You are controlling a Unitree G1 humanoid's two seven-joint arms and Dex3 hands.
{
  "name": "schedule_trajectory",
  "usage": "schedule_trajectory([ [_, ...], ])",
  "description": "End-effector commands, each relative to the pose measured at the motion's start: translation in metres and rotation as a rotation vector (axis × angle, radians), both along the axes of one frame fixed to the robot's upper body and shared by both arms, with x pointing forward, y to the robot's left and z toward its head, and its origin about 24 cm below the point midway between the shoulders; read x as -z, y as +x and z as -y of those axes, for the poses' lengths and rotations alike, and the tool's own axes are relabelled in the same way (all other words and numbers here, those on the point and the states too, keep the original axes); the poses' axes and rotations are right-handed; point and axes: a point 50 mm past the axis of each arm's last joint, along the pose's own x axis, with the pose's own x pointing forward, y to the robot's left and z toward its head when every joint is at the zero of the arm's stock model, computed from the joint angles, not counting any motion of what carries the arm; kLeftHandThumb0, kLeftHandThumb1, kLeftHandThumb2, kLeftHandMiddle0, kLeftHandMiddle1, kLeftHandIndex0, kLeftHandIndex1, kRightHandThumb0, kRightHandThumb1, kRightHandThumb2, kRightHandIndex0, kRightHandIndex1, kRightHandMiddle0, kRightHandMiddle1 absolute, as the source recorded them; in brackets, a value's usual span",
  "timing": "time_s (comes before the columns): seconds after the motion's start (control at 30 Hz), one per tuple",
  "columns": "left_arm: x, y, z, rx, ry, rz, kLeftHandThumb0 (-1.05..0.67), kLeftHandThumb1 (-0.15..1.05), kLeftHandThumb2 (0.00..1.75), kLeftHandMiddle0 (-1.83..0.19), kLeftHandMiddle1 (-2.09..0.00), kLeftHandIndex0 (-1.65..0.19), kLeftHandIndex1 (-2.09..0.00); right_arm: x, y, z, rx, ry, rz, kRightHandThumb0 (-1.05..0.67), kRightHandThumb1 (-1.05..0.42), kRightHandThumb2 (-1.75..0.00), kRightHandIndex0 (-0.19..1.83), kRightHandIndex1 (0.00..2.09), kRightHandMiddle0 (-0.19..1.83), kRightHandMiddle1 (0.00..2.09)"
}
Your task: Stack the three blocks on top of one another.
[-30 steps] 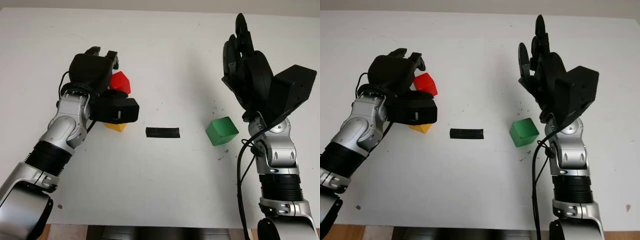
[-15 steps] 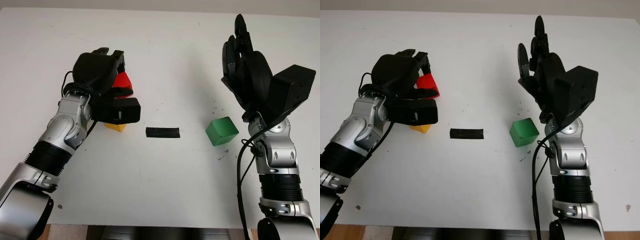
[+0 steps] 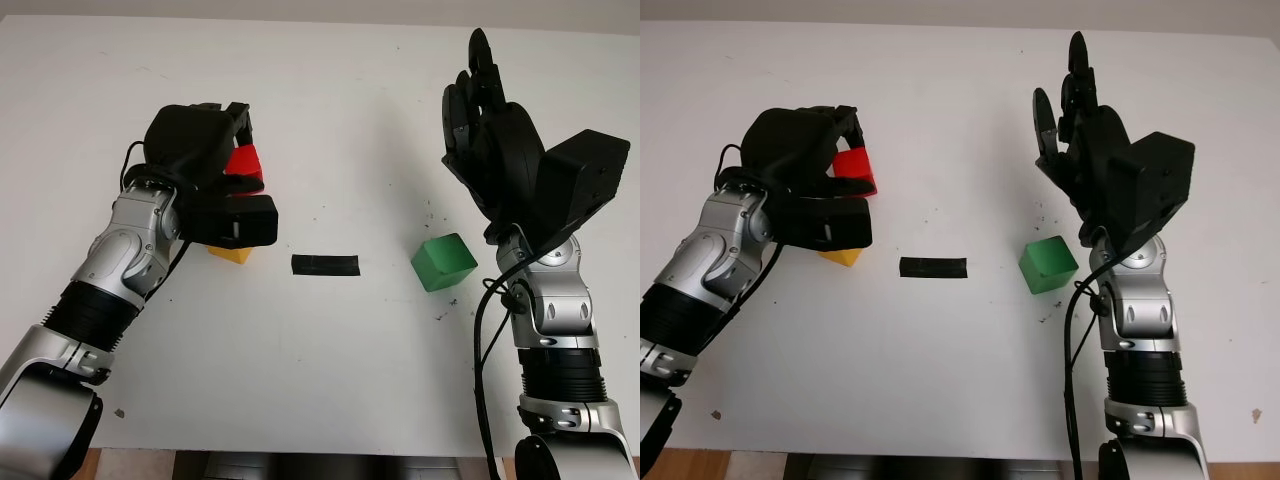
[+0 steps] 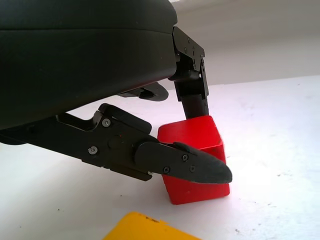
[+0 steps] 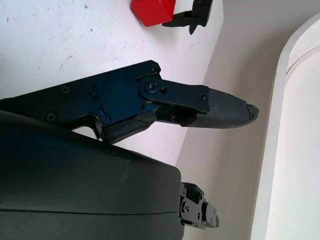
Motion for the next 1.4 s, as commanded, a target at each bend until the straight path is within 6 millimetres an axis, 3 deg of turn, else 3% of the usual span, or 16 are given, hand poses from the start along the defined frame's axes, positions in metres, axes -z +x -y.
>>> schedule_trajectory([
  [0.0, -0.009, -0.006, 0.0, 0.037, -0.014, 0.021, -0.45, 1.05, 0.18, -0.39, -0.06, -0.3, -1.46, -0.003, -0.002, 0.001, 0.001, -0.009, 0.013, -0.75, -1.05, -0.58, -0.19, 0.0, -0.19, 0.0],
  [0.13, -0.03, -0.023, 0.006, 0.174, -0.061, 0.015, -0.46, 1.05, 0.2, -0.36, -0.04, -0.26, -1.7, -0.003, -0.001, 0.001, -0.002, -0.008, 0.008, -0.75, -1.05, -0.57, -0.19, 0.0, -0.19, 0.0],
  [0.3, -0.044, -0.044, 0.011, 0.303, -0.066, 0.065, -0.49, 1.05, 0.27, -0.29, -0.03, -0.23, -1.65, -0.003, 0.0, -0.001, -0.002, 0.0, 0.002, -0.77, -1.05, -0.55, -0.19, 0.0, -0.19, 0.0],
  [0.53, -0.048, -0.067, 0.022, 0.412, -0.047, 0.077, -0.44, 1.05, 0.27, -0.27, -0.05, -0.24, -1.42, -0.004, 0.0, -0.002, 0.009, 0.012, -0.002, -0.77, -1.05, -0.52, -0.19, 0.0, -0.19, 0.0],
  [0.73, -0.042, -0.077, 0.03, 0.449, 0.016, 0.043, -0.45, 1.05, 0.27, -0.29, -0.06, -0.22, -1.55, -0.004, 0.0, -0.002, 0.003, 0.006, -0.005, -0.77, -1.05, -0.53, -0.19, 0.0, -0.19, 0.0],
  [0.9, -0.032, -0.078, 0.038, 0.478, 0.047, 0.014, -0.44, 1.05, 0.28, -0.3, -0.06, -0.29, -1.39, -0.003, -0.001, -0.003, 0.01, 0.011, -0.009, -0.77, -1.05, -0.53, -0.19, 0.0, -0.19, 0.0],
  [1.13, -0.009, -0.079, 0.049, 0.522, 0.055, -0.044, -0.45, 1.05, 0.26, -0.28, -0.05, -0.25, -1.85, -0.002, -0.003, -0.002, 0.016, 0.012, -0.007, -0.76, -1.05, -0.53, -0.19, 0.0, -0.19, 0.0],
  [1.37, 0.011, -0.074, 0.053, 0.529, 0.019, -0.095, -0.45, 1.05, 0.31, -0.24, -0.04, -0.16, -1.84, -0.002, -0.004, -0.001, 0.015, 0.016, -0.008, -0.75, -1.05, -0.53, -0.19, 0.0, -0.19, 0.0],
])
